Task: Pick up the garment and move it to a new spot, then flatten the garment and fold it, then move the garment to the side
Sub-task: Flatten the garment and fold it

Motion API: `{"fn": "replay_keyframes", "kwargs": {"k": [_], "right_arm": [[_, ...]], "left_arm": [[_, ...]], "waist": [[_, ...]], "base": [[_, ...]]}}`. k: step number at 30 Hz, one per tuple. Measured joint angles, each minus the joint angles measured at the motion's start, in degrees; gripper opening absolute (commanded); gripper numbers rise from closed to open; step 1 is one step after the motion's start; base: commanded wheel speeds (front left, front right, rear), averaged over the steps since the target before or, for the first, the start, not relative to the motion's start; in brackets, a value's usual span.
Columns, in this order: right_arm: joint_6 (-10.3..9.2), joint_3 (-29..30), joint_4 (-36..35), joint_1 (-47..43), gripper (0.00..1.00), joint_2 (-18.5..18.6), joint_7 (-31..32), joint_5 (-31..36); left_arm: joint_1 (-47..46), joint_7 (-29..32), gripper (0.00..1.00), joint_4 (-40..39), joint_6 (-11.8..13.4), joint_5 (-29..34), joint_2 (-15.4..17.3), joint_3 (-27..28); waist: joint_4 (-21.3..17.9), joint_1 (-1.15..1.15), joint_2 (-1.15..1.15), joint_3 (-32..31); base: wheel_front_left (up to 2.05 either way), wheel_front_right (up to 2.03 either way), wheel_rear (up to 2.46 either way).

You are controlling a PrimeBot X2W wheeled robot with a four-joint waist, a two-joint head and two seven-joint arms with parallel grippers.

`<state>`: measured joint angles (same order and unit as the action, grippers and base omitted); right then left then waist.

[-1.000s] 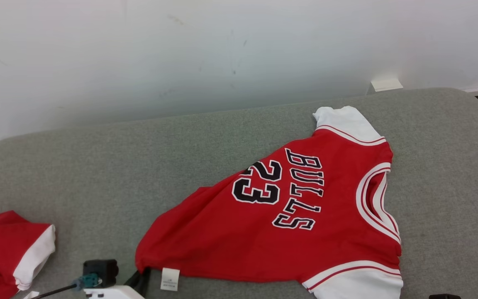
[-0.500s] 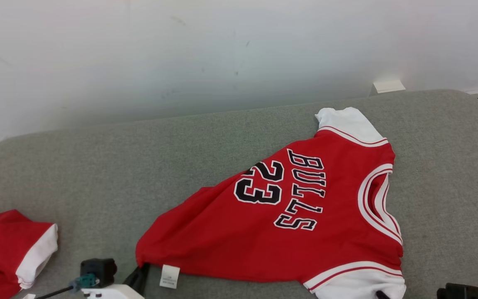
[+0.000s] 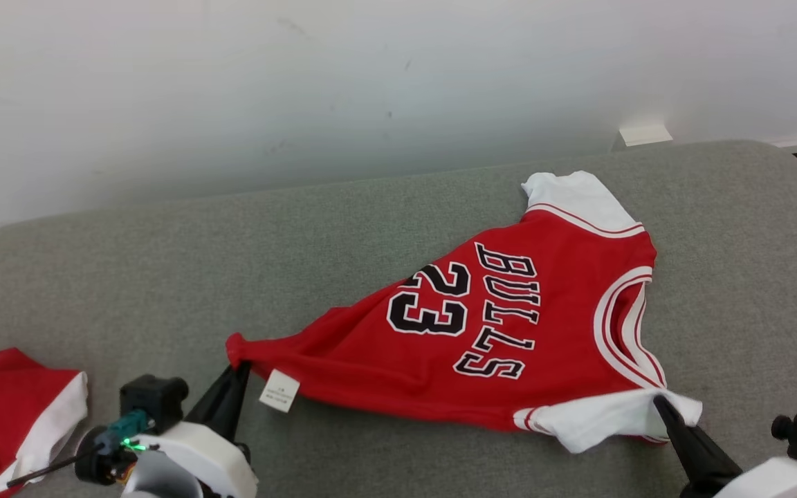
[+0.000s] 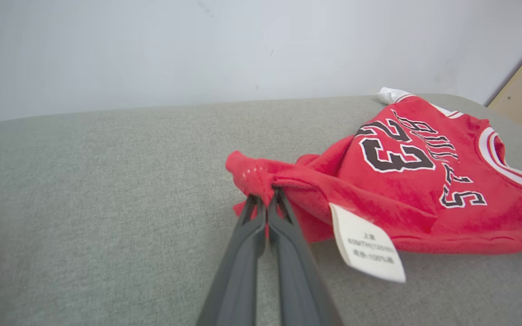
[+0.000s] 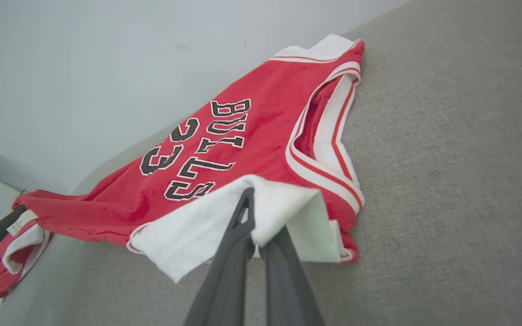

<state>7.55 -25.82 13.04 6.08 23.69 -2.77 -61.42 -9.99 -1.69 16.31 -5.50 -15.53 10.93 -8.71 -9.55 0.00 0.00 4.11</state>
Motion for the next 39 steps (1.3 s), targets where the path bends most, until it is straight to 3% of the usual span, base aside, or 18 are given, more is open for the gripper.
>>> {"fn": "replay_keyframes", "kwargs": {"k": [6,12,22,33,39], "right_arm": [[0.0,-0.3,-0.9,9.0,0.0,-0.8,-2.3,-1.8],[0.0,0.2,0.8,21.5,0.0,0.2,-2.6,-2.4],[0.0,-0.5,12.4,49.7,0.0,0.6,-1.9,-1.4],[0.0,-2.6,27.4,76.0,0.0,0.4,-6.5,1.4],[0.0,-4.7,30.2,85.0,0.0,2.6,-8.5,1.5]], "left_arm": [[-5.6,0.6,0.0,-1.2,-0.4,1.0,1.2,-1.5],[-18.1,2.7,0.0,1.8,-1.3,0.1,1.9,-3.2],[-45.1,4.4,0.0,18.6,-2.0,-3.6,3.6,-6.2],[-71.6,2.6,0.0,35.1,-2.0,-9.0,0.7,-6.2],[-80.7,1.4,0.0,40.0,-2.0,-9.1,-0.4,-9.1]], "waist": [[-0.5,0.0,0.0,2.6],[0.1,0.0,0.0,6.5],[1.9,0.01,0.0,13.4],[4.3,0.01,0.0,19.1],[5.4,0.0,0.0,20.4]], "base": [[0.0,0.0,0.0],[0.0,0.0,0.0],[0.0,0.0,0.0],[0.0,0.0,0.0],[0.0,0.0,0.0]]}}
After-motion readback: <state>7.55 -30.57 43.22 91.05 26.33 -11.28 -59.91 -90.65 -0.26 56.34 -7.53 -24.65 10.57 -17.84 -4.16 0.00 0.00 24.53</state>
